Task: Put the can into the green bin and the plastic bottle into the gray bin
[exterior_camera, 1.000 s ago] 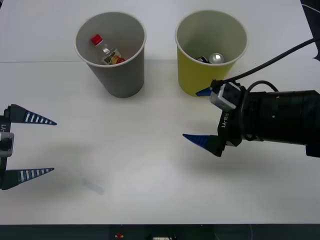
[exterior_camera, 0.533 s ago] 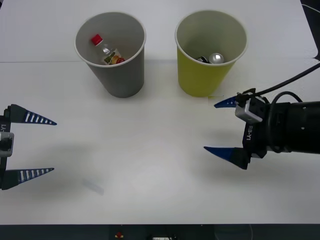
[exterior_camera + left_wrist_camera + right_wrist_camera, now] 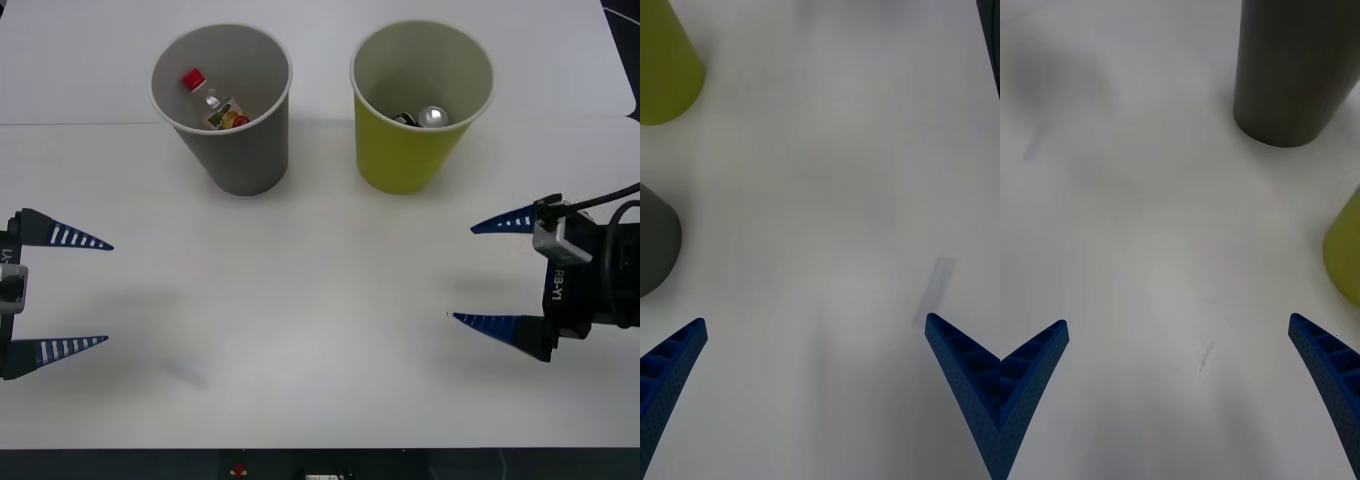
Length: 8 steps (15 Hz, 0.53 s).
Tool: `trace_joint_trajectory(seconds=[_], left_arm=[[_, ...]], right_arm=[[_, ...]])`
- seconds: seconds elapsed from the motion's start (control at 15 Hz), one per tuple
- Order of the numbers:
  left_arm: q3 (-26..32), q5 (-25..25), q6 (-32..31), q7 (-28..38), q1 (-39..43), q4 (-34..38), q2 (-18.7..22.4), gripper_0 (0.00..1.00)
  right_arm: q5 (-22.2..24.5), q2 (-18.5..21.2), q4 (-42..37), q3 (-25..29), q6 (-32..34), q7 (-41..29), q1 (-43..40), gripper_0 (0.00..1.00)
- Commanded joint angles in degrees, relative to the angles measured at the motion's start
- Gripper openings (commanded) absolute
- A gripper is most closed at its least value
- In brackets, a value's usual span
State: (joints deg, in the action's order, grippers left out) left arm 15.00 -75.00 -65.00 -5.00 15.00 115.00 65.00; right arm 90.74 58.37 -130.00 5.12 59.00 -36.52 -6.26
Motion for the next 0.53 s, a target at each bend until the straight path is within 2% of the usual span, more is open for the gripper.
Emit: trace_joint_trajectory(seconds=[0.07, 0.27, 0.53], left_arm=[[0.00, 0.00, 0.00, 0.00, 0.00, 0.00, 0.00, 1.00], [0.00, 0.00, 0.00, 0.00, 0.00, 0.00, 0.00, 1.00], [0.00, 0.00, 0.00, 0.00, 0.00, 0.00, 0.00, 1.00]], right_arm=[[-0.65, 0.78, -0.25, 3.67, 0.67, 4.00, -2.53, 1.00], [-1.27, 1.74, -0.87, 7.36, 4.98, 5.76, -3.59, 1.00], [-0.48, 3.24, -1.57, 12.11, 6.56, 7.17, -7.72, 1.00]])
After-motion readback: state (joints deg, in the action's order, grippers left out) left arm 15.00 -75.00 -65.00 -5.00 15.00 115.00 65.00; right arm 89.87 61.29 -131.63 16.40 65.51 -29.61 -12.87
